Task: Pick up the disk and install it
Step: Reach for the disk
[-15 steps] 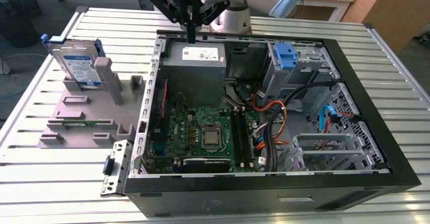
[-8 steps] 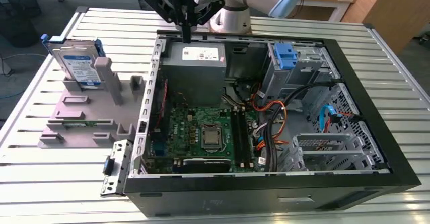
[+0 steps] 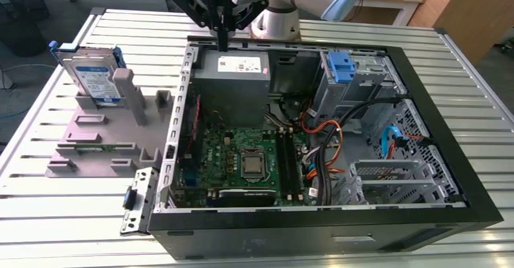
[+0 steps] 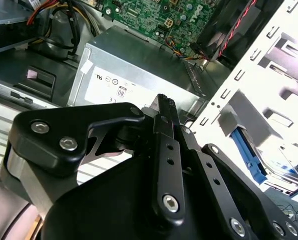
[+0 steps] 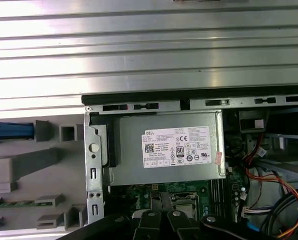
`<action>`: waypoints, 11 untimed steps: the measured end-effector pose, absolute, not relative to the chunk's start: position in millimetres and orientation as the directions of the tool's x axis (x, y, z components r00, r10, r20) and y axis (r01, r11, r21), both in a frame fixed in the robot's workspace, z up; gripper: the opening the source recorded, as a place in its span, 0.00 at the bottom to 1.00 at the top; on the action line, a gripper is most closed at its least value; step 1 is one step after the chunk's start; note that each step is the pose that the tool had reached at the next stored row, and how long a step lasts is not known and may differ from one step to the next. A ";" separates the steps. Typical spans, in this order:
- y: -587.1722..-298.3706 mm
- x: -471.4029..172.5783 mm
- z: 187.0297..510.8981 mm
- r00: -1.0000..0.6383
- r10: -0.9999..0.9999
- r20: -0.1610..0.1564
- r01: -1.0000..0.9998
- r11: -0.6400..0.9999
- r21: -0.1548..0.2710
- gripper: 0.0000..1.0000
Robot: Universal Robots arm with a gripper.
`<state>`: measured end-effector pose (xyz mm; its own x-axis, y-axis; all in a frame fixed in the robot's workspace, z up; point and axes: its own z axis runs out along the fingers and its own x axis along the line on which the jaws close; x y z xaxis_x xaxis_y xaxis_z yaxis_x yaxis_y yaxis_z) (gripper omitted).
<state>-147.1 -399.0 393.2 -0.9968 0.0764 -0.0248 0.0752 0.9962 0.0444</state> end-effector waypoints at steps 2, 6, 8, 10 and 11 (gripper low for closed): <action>-399.0 -148.7 393.2 -0.997 0.076 -0.025 0.075 0.996 0.044 0.11; -398.9 -154.4 392.9 -0.997 0.076 -0.025 0.075 0.996 0.044 0.11; -398.9 -158.3 392.8 -0.997 0.076 -0.025 0.075 0.996 0.044 0.11; -398.9 -163.1 392.7 -0.997 0.076 -0.025 0.075 0.996 0.044 0.11; -398.9 -165.9 392.7 -0.997 0.076 -0.025 0.075 0.996 0.044 0.11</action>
